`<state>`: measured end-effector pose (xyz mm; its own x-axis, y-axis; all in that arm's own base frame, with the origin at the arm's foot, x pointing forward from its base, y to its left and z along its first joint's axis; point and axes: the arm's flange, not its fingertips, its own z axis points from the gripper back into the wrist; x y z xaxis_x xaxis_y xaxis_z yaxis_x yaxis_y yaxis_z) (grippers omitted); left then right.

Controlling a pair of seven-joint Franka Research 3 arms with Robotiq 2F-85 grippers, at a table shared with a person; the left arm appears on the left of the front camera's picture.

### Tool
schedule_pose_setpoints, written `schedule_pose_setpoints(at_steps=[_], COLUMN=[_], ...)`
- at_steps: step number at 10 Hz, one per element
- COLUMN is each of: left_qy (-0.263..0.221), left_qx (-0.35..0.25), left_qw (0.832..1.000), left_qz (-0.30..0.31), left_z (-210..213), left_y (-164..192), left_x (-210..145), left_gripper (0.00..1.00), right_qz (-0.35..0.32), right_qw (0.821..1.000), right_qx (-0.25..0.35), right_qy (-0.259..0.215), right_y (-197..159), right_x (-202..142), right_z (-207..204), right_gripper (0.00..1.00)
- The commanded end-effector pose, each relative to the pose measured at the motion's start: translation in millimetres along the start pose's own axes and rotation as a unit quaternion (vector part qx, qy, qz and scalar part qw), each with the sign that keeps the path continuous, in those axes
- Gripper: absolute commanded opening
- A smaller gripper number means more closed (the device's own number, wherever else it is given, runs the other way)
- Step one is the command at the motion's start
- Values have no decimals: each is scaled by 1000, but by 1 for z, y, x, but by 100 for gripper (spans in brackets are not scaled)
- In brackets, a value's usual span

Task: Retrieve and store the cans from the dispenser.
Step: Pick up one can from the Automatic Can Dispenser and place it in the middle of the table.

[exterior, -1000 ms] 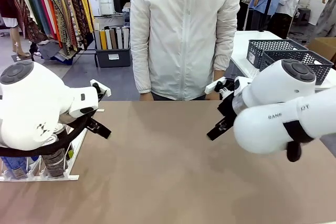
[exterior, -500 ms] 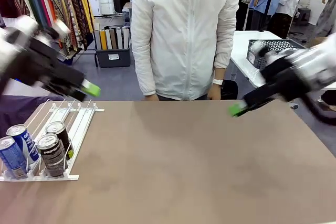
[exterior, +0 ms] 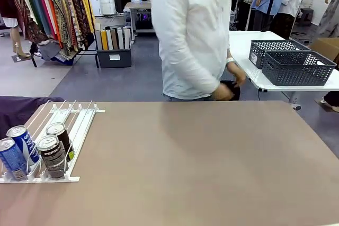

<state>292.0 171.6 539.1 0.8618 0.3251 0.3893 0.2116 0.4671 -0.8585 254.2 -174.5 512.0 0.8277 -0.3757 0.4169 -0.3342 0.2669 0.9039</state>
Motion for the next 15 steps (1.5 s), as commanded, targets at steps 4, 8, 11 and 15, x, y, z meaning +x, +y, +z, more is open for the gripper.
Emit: schedule_pose_setpoints(at_steps=[4,8,11,15], left_qy=[-77,-77,-70,205], left_qx=[-42,-42,-32,341], left_qw=[993,993,993,916], left_qz=[83,83,90,-46], left_z=[40,40,36,-76], left_y=[72,72,69,-40], left_x=[-25,-25,-25,-19], left_gripper=[100,100,100,100], right_qz=[-50,-50,-50,-50], right_qw=[997,997,997,997], right_qx=[15,15,15,15], right_qy=[-55,-55,-55,-55], right_y=[-35,-35,-35,-35], right_x=[-1,-1,-1,-1], right_z=[22,22,22,22], right_gripper=[100,100,100,100])
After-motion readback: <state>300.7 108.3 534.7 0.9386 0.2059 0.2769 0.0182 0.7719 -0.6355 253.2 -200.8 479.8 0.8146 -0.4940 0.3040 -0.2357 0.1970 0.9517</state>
